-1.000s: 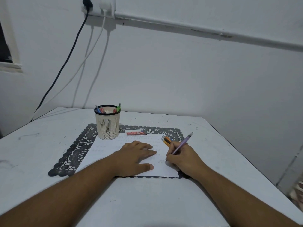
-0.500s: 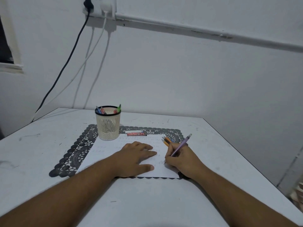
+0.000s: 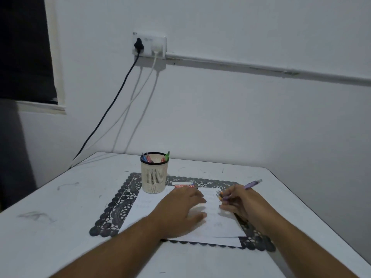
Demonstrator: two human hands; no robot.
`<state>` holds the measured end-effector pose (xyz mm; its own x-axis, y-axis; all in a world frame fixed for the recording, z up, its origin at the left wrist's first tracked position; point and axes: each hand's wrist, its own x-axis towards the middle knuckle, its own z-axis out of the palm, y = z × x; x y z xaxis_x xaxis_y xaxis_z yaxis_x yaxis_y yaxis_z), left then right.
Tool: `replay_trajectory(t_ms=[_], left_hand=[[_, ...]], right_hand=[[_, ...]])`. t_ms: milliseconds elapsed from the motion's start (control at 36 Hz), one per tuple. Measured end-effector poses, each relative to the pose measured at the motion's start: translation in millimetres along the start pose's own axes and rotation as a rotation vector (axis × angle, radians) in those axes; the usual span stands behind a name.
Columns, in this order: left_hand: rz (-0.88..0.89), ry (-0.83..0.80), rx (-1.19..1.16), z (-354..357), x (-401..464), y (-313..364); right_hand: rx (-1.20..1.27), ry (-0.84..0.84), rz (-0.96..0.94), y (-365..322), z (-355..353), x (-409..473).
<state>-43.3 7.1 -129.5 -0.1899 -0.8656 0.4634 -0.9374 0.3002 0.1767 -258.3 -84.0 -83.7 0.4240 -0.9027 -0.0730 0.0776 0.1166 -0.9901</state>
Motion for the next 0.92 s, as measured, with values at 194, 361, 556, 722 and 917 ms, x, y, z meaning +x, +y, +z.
replay_trajectory(t_ms=[194, 361, 556, 722, 917], left_hand=[[-0.136, 0.792, -0.014, -19, 4, -20], [-0.617, 0.876, -0.116, -22, -2, -62], [-0.864, 0.624, -0.356, -10, -1, -90], [-0.868, 0.595, -0.396, 1, -2, -103], [-0.81, 0.604, -0.361, 6, -2, -107]], right_hand=[[-0.264, -0.022, -0.346, -34, 41, 6], [-0.224, 0.037, -0.499, -65, 98, 27], [-0.29, 0.049, -0.69, -85, 153, 51], [-0.488, 0.067, -0.791, -76, 182, 78], [-1.034, 0.11, -0.865, -55, 196, 92]])
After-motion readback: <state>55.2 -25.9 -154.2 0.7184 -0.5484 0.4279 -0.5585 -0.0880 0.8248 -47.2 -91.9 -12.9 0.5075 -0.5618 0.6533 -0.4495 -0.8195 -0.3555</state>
